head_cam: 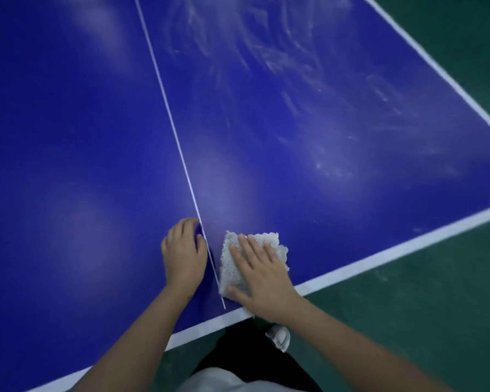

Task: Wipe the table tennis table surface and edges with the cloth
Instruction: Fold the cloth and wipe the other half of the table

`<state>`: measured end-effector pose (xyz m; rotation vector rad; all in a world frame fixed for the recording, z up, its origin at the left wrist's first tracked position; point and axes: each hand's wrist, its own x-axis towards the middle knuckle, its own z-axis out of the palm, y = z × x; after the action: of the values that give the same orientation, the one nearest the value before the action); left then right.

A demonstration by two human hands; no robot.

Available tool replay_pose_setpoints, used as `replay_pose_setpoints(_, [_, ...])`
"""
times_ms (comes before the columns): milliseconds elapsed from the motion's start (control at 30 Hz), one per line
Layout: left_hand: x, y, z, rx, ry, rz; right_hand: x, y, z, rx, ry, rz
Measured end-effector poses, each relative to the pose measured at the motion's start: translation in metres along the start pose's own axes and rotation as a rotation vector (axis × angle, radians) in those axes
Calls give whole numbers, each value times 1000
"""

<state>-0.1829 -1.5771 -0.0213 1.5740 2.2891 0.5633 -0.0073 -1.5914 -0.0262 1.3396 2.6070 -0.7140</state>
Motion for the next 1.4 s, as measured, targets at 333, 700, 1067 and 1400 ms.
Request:
replay_pose_setpoints(333, [86,-25,4,89,9,-113,157,36,-48,-151,144,-183])
replay_pose_setpoints(700, [182,-23,17,81,66,-57,263,54,-103,-159,144,-238])
replay_pose_setpoints(1067, [188,-16,20,246,46,-88,323,83,-119,-217,22,-557])
replay_pose_setpoints(1400, [189,-13,19,259,21,-115,526,171,-231,-175,421,179])
